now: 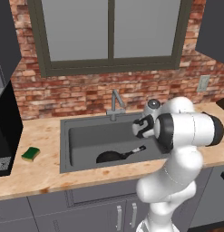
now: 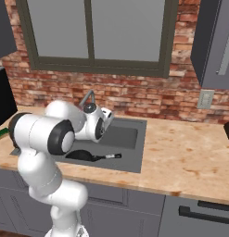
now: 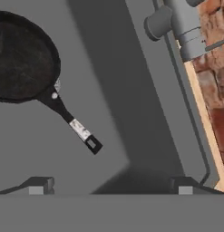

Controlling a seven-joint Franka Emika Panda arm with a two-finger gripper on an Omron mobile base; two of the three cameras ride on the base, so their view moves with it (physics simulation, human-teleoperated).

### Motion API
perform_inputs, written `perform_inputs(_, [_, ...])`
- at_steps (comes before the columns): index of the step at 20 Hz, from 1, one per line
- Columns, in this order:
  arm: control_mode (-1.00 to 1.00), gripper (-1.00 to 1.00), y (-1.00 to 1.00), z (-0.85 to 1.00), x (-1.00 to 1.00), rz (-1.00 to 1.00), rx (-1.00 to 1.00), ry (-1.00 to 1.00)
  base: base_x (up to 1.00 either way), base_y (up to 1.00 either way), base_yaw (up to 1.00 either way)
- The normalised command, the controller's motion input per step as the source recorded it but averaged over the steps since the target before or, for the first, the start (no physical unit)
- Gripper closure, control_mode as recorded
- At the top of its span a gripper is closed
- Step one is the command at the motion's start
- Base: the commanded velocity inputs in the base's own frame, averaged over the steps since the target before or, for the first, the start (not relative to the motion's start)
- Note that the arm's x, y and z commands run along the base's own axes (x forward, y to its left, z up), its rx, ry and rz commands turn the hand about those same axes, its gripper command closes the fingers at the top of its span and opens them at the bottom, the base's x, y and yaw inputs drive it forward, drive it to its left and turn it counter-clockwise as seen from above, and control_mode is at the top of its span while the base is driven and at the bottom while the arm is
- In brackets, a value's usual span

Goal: Pick the pan and sponge and place them into the sink. Then turn on the water.

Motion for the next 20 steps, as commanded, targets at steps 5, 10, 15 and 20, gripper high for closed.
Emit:
perform_inputs(5, [-1.00, -1.00, 0.01, 0.21, -0.29, -0.30, 0.19, -0.09, 0.00, 0.00, 0.00])
perform_inputs(10, [-1.00, -1.00, 0.14, 0.02, -0.29, -0.32, 0.23, -0.10, 0.00, 0.00, 0.00])
perform_inputs(15, [-1.00, -1.00, 0.17, 0.00, -0.17, -0.32, 0.30, -0.12, 0.00, 0.00, 0.00])
perform_inputs(20, [-1.00, -1.00, 0.20, 0.03, -0.20, -0.30, 0.33, -0.13, 0.00, 0.00, 0.00])
